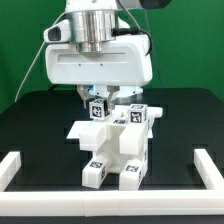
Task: Assemble chair
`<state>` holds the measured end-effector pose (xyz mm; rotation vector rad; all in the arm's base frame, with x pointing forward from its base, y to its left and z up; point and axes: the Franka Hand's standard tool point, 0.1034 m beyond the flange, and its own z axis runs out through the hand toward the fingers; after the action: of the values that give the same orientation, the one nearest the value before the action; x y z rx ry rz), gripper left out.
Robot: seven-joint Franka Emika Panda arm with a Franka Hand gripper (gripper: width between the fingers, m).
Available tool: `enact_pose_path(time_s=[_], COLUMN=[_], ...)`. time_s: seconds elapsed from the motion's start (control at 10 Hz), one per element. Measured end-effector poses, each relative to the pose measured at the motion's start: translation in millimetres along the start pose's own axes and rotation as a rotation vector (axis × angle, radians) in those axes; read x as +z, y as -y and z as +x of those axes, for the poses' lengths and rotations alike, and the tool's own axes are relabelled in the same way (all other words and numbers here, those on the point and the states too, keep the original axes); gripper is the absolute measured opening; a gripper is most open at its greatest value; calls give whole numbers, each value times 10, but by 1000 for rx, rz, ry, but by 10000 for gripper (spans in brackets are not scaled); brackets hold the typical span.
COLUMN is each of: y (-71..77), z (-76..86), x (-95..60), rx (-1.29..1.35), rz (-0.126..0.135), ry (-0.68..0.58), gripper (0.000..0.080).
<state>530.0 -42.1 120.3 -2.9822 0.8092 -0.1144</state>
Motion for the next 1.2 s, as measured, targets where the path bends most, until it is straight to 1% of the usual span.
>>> enact_pose_path(time_s=[0.2, 0.5, 0.6, 0.8, 0.9, 1.1, 1.2], y=[1, 4, 28, 27, 42, 52, 52], z=[0, -2, -4, 0, 7, 3, 3], x=[0, 3, 6, 10, 14, 18, 19], rx=[43, 271, 388, 645, 793, 839, 815], rz=[1, 0, 0, 11, 21, 26, 25], ry=[0, 0, -1, 2, -5, -2, -2], gripper=[284, 284, 284, 284, 284, 284, 431])
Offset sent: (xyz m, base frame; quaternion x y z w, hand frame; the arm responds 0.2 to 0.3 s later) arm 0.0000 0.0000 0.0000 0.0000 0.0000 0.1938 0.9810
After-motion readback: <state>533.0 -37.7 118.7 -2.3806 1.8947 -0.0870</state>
